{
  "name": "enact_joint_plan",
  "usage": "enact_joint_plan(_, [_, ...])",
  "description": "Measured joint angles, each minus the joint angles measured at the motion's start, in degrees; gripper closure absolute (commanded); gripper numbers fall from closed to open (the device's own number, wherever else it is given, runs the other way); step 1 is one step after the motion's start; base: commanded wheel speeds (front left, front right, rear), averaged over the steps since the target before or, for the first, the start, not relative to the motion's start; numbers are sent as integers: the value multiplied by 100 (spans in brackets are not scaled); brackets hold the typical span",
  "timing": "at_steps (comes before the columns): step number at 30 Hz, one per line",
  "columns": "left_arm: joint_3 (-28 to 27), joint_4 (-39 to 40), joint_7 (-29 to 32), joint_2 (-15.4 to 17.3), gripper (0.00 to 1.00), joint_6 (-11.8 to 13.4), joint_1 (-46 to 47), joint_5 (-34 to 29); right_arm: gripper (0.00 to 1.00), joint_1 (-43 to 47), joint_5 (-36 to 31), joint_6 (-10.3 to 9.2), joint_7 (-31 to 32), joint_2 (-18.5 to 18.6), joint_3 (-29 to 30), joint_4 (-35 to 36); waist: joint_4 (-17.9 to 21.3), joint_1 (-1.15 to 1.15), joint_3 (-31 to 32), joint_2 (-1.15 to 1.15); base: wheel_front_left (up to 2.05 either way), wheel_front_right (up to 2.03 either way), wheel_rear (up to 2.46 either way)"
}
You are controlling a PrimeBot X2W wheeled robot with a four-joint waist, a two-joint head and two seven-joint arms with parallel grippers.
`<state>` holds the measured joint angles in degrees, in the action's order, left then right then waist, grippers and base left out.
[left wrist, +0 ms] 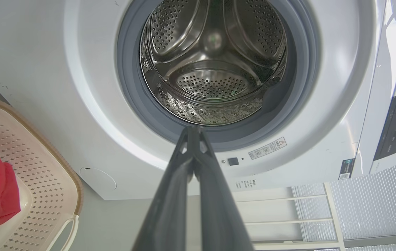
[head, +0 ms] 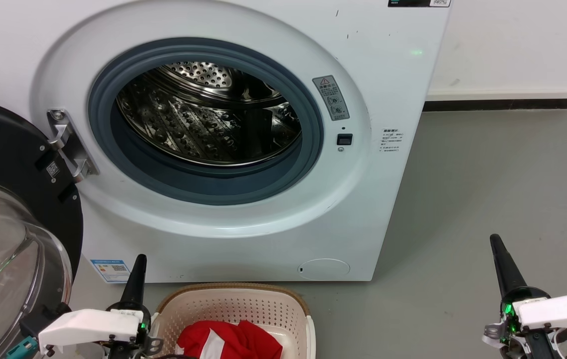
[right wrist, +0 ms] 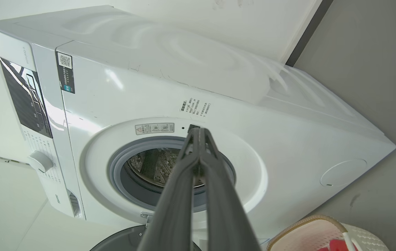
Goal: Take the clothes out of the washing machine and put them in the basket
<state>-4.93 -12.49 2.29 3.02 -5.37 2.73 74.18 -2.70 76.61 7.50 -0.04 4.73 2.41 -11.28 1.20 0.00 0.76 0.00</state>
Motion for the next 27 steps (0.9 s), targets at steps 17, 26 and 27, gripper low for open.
enact_joint_plan(17, [-80,-68,197,-3,100,-97,145,844,100,-124,816,0,219,-2,81,-124,-52,0,-41,0,0,0,0])
enact_joint_plan(26, [-111,-108,294,-4,100,-131,224,1249,100,-204,1201,0,321,-5,123,-179,-79,0,-62,0,0,0,0])
enact_joint_plan(27, [-113,-113,309,-4,100,-146,230,1294,100,-209,1245,0,339,-5,129,-185,-82,0,-64,0,0,0,0])
